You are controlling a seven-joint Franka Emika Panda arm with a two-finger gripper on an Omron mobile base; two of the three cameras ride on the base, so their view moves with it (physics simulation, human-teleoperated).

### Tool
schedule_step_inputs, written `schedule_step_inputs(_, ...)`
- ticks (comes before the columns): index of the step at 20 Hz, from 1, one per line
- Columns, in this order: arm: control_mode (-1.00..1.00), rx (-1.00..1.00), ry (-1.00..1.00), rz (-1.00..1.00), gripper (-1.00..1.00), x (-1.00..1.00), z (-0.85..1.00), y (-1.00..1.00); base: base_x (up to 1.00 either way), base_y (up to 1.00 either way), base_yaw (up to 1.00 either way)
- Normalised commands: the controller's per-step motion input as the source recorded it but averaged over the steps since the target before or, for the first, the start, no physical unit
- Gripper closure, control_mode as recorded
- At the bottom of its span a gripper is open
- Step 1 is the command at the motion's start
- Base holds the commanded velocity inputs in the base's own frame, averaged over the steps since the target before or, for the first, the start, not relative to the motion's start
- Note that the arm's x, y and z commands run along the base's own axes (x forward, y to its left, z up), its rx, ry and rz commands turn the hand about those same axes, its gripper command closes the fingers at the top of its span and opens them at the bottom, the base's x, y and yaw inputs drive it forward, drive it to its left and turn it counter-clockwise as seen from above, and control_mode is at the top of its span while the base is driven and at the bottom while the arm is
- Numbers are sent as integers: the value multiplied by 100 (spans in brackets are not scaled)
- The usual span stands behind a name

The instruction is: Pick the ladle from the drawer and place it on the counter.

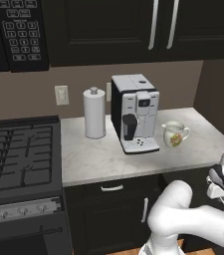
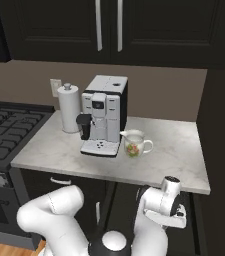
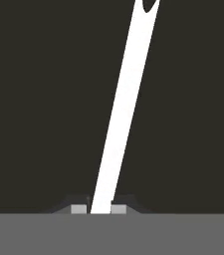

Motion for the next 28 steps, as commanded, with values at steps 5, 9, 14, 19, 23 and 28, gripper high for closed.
schedule_step_inputs(5,-100,24,-5,-9,100,-93,1,-11,0,0,0)
schedule_step_inputs(9,-100,38,-21,-12,100,-18,67,-1,0,0,0)
schedule_step_inputs(14,-100,34,-25,-14,100,0,96,3,0,0,0)
schedule_step_inputs(19,-100,27,2,-17,100,-16,100,0,0,0,0)
schedule_step_inputs(23,-100,10,5,-21,100,-33,100,27,0,0,0)
schedule_step_inputs(28,-100,-1,-6,-21,100,-5,100,76,0,0,0)
